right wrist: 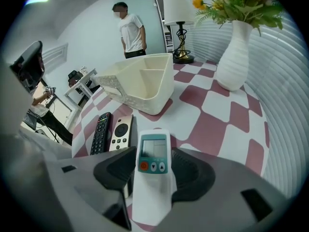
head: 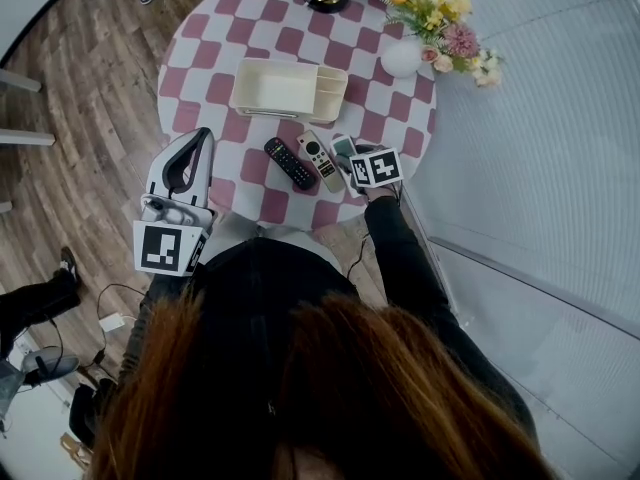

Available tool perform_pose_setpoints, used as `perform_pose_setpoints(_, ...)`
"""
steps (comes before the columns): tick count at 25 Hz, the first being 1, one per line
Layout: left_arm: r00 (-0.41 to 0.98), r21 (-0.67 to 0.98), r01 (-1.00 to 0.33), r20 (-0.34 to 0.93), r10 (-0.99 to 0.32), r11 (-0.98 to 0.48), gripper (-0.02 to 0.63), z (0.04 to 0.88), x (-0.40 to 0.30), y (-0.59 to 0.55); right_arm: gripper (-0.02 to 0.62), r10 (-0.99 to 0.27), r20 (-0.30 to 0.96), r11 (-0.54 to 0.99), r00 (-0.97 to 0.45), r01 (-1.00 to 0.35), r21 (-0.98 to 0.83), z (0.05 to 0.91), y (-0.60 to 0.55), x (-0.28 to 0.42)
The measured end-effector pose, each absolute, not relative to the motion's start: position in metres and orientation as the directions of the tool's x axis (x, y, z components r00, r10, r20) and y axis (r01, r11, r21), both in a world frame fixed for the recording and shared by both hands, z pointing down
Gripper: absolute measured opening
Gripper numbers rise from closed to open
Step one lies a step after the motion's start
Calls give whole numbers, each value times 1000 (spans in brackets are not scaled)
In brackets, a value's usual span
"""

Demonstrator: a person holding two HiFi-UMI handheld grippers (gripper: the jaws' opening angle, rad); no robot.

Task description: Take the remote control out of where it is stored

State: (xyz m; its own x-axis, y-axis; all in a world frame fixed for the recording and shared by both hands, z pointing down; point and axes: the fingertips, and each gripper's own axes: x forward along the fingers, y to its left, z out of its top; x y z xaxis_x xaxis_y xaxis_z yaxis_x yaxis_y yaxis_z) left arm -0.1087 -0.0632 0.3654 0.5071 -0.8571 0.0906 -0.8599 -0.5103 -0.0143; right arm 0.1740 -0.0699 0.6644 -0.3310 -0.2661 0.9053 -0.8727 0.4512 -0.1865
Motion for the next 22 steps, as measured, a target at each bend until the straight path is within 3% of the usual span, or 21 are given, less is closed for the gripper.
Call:
perform_pose_setpoints(8, 509, -7, -859, 93, -856, -512, 9, 367, -111, -64, 37, -363, 865, 442, -347, -881, -168, 651, -76, 169)
perform_pose_setpoints(14, 520, -5, -853, 89, -850, -522, 9, 366, -110, -66, 15, -492, 771, 440, -404, -880, -181, 626, -91, 155)
perform_pose_setpoints(22, 536, -7, -842, 89, -839, -539, 9, 366, -104, -67, 15, -709, 520, 481, -476, -866, -137, 567, -115, 139)
